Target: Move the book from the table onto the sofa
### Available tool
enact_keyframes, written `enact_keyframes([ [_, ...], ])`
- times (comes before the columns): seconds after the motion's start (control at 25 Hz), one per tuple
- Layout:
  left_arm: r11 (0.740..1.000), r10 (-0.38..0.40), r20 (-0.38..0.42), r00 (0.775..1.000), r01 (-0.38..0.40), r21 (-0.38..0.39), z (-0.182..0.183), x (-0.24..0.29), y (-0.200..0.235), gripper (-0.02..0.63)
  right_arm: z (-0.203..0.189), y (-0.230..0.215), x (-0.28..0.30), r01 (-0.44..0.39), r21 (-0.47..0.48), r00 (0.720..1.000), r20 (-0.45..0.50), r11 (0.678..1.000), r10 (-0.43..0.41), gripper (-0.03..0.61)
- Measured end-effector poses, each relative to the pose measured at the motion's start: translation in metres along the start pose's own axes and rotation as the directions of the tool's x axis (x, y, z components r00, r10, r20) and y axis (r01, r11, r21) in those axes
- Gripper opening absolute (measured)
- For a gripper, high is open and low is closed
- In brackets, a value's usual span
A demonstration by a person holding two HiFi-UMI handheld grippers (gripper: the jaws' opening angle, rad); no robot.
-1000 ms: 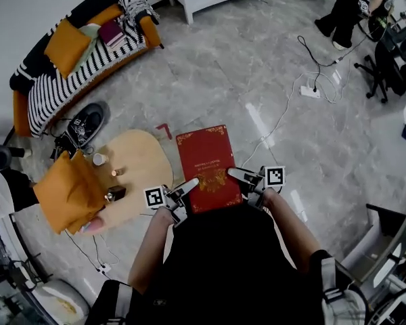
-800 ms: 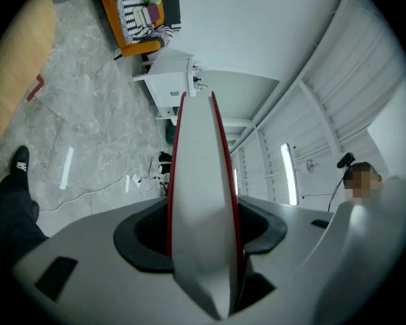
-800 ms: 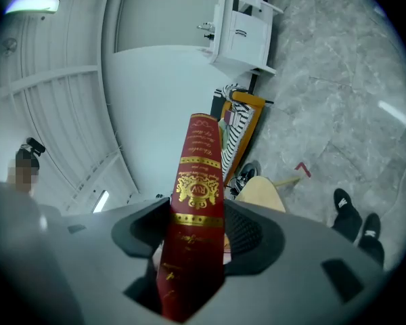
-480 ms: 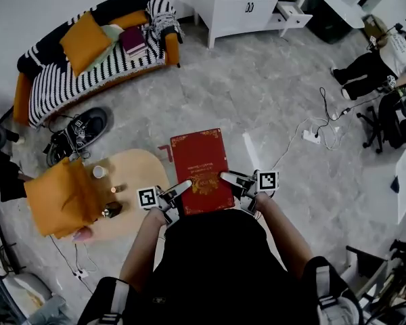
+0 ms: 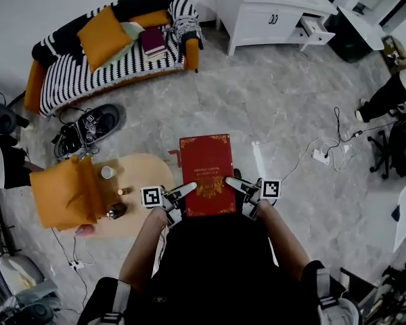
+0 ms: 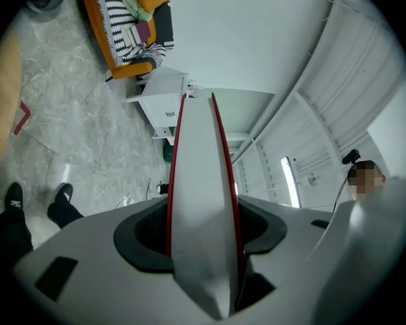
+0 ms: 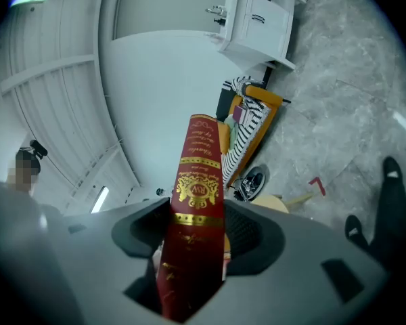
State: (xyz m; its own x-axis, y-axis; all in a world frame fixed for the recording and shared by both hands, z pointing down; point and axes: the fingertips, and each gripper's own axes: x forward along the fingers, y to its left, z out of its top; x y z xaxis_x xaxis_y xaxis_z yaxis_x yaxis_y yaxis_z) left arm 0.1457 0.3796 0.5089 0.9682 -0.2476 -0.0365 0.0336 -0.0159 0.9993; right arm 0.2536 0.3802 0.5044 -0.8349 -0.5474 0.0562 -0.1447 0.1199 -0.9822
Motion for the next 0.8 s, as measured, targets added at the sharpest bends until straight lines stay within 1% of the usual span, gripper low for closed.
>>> enact_keyframes([
  [0.12, 1.000, 0.022, 0.081, 0.996, -0.021, -0.021, 0.006, -0.004, 0.006, 0.252, 0.010, -0.008, 0.014, -0.020, 0.019, 0.998, -0.054, 1.000, 0.021, 0.250],
  [0.2, 0.999, 0.038, 0.131, 0.991, -0.035, -0.026, 0.015, -0.005, 0.009, 0.252, 0.023, -0.013, 0.024, -0.031, -0.001, 0.994, -0.100, 1.000, 0.030, 0.250],
  [0.28, 0.999, 0.050, 0.180, 0.982, -0.047, -0.018, 0.030, 0.001, 0.010, 0.250, 0.043, -0.017, 0.032, -0.046, -0.041, 0.988, -0.150, 0.998, 0.039, 0.250],
  [0.36, 0.998, 0.053, 0.216, 0.975, -0.055, 0.005, 0.047, 0.017, 0.008, 0.250, 0.068, -0.019, 0.035, -0.064, -0.044, 0.982, -0.183, 0.997, 0.055, 0.250],
  [0.48, 0.998, 0.044, 0.245, 0.969, -0.052, 0.025, 0.063, 0.054, 0.003, 0.250, 0.105, -0.020, 0.027, -0.092, -0.019, 0.974, -0.211, 0.996, 0.086, 0.251],
  [0.64, 0.997, 0.040, 0.259, 0.965, -0.054, 0.046, 0.080, 0.107, -0.003, 0.250, 0.155, -0.021, 0.006, -0.108, -0.029, 0.964, -0.248, 0.994, 0.098, 0.250],
  [0.72, 0.997, 0.041, 0.270, 0.962, -0.056, 0.051, 0.082, 0.129, -0.007, 0.250, 0.173, -0.021, -0.006, -0.119, -0.019, 0.958, -0.265, 0.993, 0.110, 0.250],
  [0.8, 0.996, 0.054, 0.279, 0.959, -0.070, 0.049, 0.082, 0.145, -0.004, 0.250, 0.185, -0.031, -0.018, -0.101, -0.009, 0.953, -0.287, 0.995, 0.094, 0.250],
])
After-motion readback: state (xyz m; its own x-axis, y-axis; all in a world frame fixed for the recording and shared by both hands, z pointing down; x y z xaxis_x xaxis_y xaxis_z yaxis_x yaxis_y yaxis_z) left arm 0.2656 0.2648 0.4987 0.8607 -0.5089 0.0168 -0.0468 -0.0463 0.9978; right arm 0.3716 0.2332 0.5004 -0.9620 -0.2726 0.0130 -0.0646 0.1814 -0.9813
